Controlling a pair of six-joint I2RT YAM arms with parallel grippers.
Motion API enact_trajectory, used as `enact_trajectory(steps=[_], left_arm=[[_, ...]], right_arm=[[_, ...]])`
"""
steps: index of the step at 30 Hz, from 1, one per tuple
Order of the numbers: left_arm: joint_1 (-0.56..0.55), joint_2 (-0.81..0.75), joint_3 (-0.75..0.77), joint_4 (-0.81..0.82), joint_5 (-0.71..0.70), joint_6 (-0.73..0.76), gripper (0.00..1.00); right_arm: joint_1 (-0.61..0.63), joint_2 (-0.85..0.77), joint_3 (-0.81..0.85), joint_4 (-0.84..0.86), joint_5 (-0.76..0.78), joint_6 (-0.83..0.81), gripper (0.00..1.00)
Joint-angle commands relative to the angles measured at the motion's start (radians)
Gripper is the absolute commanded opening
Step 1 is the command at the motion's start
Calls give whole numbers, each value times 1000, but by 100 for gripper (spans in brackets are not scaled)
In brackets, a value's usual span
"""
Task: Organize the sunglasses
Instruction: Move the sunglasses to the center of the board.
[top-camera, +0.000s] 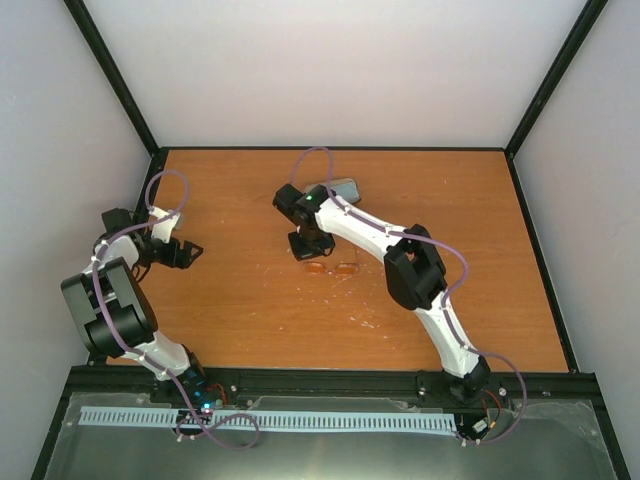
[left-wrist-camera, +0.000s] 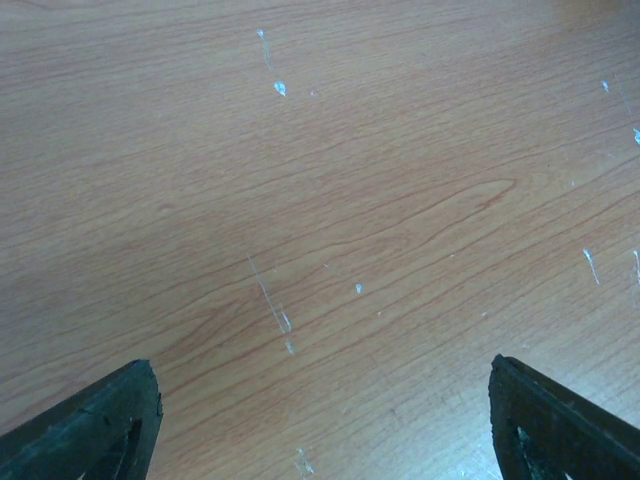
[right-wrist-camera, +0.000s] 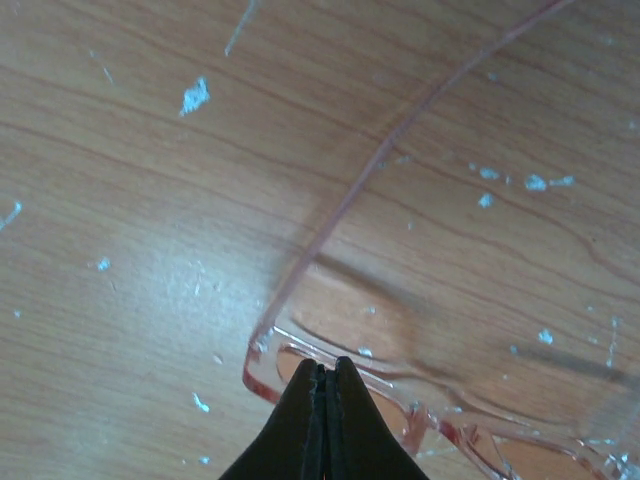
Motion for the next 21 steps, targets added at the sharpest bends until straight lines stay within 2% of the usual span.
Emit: enact_trajectory(steps=[1, 6, 21], left_arm=[[4, -6, 17, 32, 29, 1, 89], [4, -7, -4, 43, 28, -2, 89], [5, 5, -6, 58, 42, -16, 88]], right_arm=[[4, 54, 106, -69, 29, 28, 3], [6, 93, 110, -74, -22, 13, 3], [29, 50, 1, -65, -93, -54, 3]])
